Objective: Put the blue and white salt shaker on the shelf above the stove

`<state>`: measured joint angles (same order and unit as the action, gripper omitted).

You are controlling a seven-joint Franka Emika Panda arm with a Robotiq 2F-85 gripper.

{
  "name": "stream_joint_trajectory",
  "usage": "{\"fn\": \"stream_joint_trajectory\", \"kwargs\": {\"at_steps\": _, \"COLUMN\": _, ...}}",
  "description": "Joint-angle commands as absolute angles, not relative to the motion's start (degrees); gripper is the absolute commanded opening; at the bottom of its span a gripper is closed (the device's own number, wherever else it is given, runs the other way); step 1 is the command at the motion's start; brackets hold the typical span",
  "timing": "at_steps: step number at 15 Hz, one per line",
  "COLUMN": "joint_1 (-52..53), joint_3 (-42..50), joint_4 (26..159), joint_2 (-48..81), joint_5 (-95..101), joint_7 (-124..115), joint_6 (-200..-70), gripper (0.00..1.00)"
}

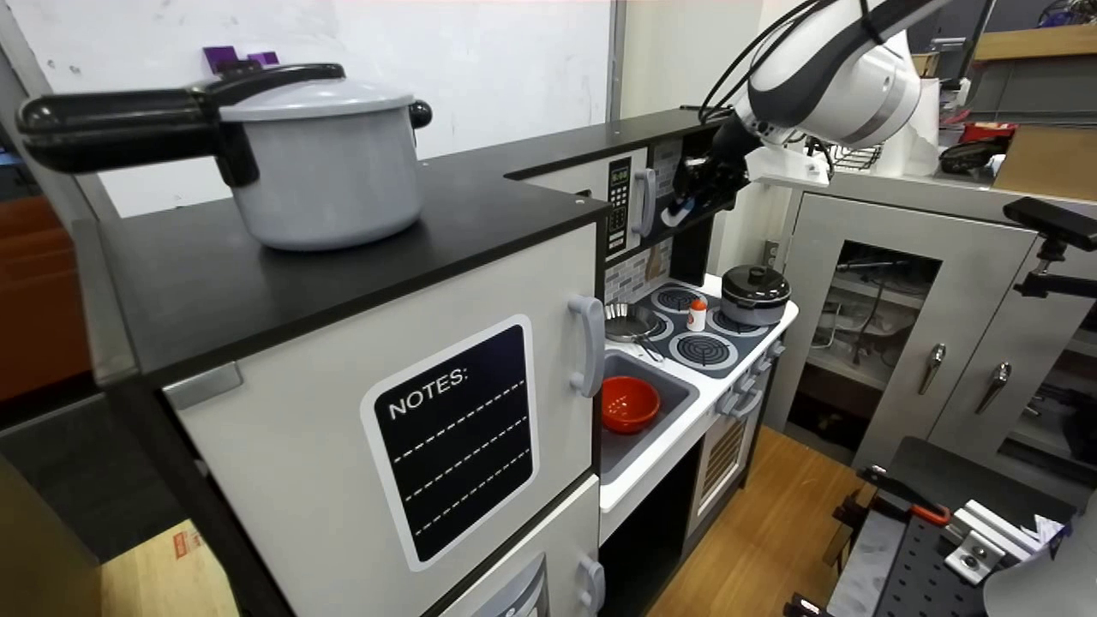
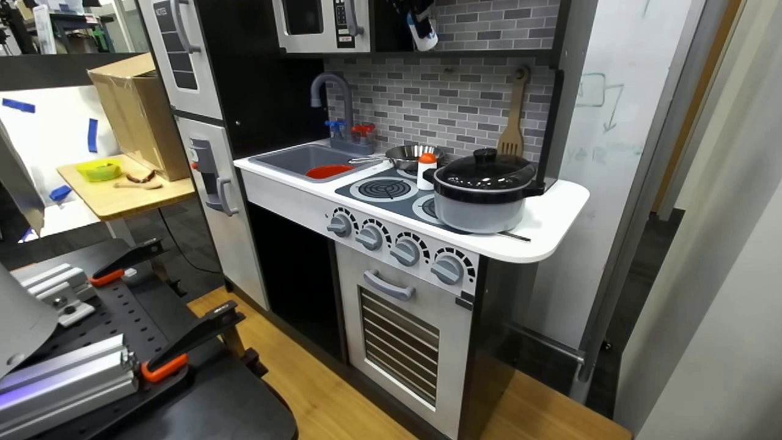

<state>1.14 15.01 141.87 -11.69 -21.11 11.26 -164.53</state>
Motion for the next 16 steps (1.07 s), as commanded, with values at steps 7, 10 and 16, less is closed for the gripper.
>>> {"fn": "stream_joint_trajectory", "kwargs": {"at_steps": 7, "joint_1": 5.13, "joint_3": 18.75, "joint_4": 134.2, "joint_2": -2.4, "joint_5": -31.08, "joint_7": 22.51, "joint_6": -162.02, "gripper": 0.09}}
{"fn": "stream_joint_trajectory", "kwargs": {"at_steps": 10, "joint_1": 4.62, "joint_3": 18.77, "joint_4": 133.41, "joint_2": -1.71, "joint_5": -31.07, "joint_7": 22.81, "joint_6": -162.18, "gripper": 0.09}}
{"fn": "stream_joint_trajectory", "kwargs": {"at_steps": 16, "joint_1": 4.68, "joint_3": 18.7, "joint_4": 133.16, "joint_2": -0.83, "joint_5": -30.56, "joint_7": 21.69, "joint_6": -161.4, "gripper": 0.2}}
